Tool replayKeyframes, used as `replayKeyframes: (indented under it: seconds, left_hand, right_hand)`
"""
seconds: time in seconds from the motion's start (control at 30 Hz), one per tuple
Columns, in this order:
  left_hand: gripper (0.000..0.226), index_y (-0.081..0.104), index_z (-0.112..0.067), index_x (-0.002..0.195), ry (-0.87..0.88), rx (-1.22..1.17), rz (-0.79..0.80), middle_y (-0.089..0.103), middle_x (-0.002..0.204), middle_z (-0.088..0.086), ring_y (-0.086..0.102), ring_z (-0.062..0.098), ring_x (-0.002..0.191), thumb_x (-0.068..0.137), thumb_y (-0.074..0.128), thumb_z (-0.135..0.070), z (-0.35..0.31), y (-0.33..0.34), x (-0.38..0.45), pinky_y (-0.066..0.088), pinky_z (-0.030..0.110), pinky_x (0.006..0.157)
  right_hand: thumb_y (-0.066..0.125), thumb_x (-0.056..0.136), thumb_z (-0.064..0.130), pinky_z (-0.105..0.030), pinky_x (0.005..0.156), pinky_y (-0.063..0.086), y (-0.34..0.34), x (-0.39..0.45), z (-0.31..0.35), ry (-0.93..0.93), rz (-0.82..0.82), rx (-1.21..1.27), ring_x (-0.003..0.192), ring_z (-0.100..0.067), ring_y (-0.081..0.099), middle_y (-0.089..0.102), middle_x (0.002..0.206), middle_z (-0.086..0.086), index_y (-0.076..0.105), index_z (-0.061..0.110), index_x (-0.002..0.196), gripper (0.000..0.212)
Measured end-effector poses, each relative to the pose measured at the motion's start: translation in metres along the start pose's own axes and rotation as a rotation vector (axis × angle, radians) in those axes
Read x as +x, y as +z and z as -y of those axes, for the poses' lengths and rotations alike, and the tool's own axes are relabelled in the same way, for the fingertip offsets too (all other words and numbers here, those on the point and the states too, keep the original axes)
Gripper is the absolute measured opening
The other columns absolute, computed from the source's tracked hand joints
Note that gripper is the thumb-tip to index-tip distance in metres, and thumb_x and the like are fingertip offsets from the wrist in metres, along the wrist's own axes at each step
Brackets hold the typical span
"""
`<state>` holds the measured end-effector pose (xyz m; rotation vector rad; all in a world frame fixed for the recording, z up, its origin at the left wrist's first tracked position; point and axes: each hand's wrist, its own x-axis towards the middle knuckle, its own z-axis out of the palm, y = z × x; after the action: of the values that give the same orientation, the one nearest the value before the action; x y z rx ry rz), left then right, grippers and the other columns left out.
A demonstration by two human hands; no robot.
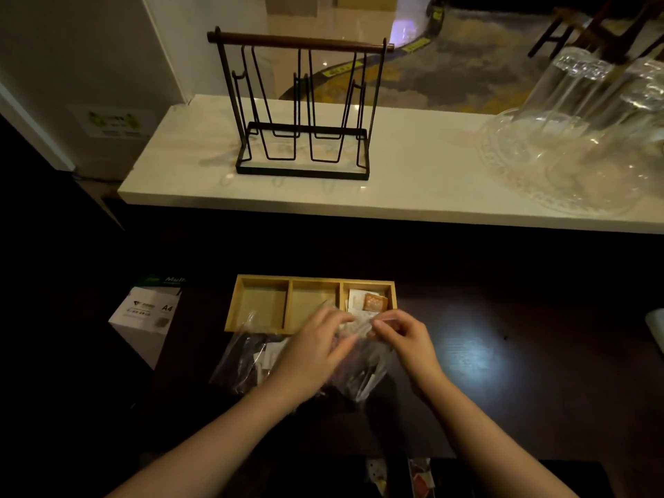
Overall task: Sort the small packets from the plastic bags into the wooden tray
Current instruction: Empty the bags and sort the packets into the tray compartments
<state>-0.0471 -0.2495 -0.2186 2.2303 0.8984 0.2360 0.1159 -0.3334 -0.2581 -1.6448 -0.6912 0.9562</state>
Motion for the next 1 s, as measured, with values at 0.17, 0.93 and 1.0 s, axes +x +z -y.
replayKeyframes:
  seconds: [0.17,0.93,1.0]
  left_hand:
    - [0.016,0.060,-0.019,0.103,-0.163,-0.126,0.121,0.059,0.073,-0.009,0.059,0.001,0.060,0.098,0.046,-0.024,-0.016,0.011,0.012,0.055,0.019,0.060]
    - [0.021,0.062,-0.007,0.077,-0.477,-0.573,0.191,0.066,0.070,0.005,0.064,0.012,0.055,0.082,0.072,-0.026,-0.004,0.012,0.013,0.053,0.024,0.050]
    - [0.022,0.063,-0.007,0.077,-0.534,-0.658,0.161,0.066,0.068,0.004,0.064,0.011,0.056,0.081,0.072,-0.027,-0.001,0.011,0.013,0.053,0.024,0.050]
  right_hand:
    - [0.066,0.085,0.013,-0.036,0.081,0.054,0.008,-0.004,0.010,-0.042,0.066,-0.108,0.084,-0.019,0.066,0.070,0.084,-0.003,0.071,0.015,0.088,0.006]
    - [0.079,0.072,0.018,-0.012,0.064,0.051,0.034,-0.036,0.020,0.032,0.035,-0.354,0.075,-0.002,0.064,0.067,0.083,0.007,0.064,0.019,0.091,0.024]
    - [0.075,0.076,0.018,-0.018,0.069,0.055,0.033,-0.033,0.020,0.061,0.034,-0.361,0.078,-0.007,0.066,0.069,0.082,0.005,0.069,0.017,0.092,0.017]
